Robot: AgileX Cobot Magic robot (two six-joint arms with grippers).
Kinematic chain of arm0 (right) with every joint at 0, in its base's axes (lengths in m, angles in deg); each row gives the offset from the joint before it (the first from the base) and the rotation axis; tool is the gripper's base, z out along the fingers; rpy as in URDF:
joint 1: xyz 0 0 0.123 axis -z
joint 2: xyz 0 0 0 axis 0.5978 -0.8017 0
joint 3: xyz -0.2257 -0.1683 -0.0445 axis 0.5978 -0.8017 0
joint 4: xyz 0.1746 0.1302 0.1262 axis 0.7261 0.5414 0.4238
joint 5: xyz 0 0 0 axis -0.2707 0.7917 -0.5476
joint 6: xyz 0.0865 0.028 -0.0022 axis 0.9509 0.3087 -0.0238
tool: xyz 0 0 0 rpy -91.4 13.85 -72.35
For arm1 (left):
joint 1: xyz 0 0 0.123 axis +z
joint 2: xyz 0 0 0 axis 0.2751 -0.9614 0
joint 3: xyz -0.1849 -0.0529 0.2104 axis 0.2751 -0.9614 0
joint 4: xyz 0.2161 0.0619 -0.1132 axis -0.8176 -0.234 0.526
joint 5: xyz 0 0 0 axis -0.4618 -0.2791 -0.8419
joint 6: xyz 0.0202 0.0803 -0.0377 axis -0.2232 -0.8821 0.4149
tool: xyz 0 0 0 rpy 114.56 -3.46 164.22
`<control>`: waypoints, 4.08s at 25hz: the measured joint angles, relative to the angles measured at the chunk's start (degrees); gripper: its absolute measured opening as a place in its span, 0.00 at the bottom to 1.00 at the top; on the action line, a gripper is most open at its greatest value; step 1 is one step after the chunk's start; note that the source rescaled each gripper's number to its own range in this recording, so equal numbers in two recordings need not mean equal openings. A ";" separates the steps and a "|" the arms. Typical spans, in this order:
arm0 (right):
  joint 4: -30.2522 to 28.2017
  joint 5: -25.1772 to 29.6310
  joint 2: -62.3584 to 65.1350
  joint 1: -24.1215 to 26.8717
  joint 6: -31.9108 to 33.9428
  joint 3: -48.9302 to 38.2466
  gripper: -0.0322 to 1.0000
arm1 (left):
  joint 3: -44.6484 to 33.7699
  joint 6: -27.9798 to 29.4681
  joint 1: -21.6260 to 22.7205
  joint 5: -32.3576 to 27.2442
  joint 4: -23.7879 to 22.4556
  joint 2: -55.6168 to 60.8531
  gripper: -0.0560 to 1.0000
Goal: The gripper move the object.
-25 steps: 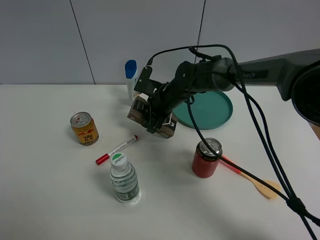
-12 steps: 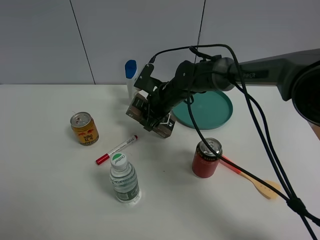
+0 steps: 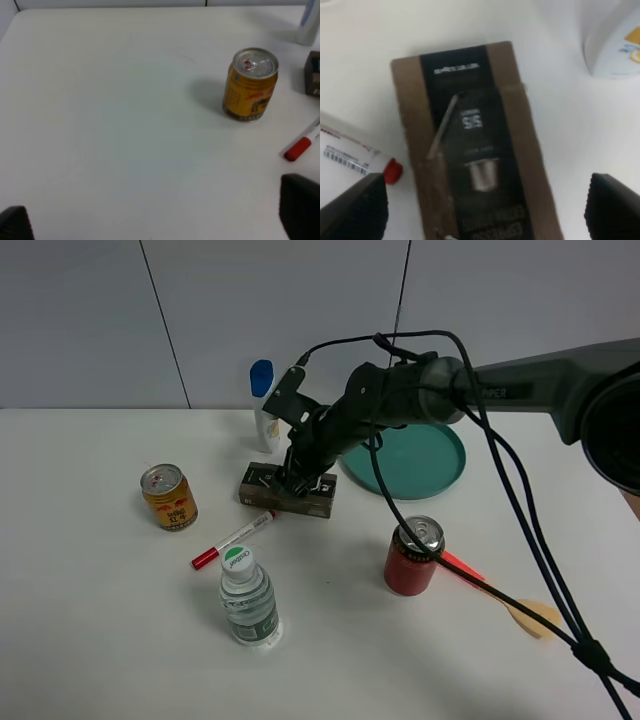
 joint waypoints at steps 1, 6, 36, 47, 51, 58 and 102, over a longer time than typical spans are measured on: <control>0.00 0.00 0.00 -0.16 0.31 0.00 0.49 | 0.00 0.00 0.00 0.00 0.00 0.00 1.00; 0.17 -0.06 0.90 -1.01 5.78 0.00 0.90 | 0.00 0.00 0.00 0.00 0.00 0.00 1.00; -13.50 26.15 29.04 -1.97 30.39 0.00 0.99 | 0.00 0.00 0.00 0.00 0.05 0.00 1.00; -20.29 36.37 34.47 18.22 34.82 0.00 0.99 | 0.00 0.00 0.00 0.00 0.05 0.00 1.00; -23.63 40.15 37.68 26.30 34.82 0.00 0.99 | 0.00 0.00 0.00 0.00 0.05 0.00 1.00; -26.29 46.25 46.37 39.56 42.50 0.00 0.99 | 0.00 0.00 0.00 0.00 0.05 0.00 1.00; -20.75 37.50 123.92 39.42 53.00 -55.94 0.99 | 0.00 0.00 0.00 0.00 0.05 0.00 1.00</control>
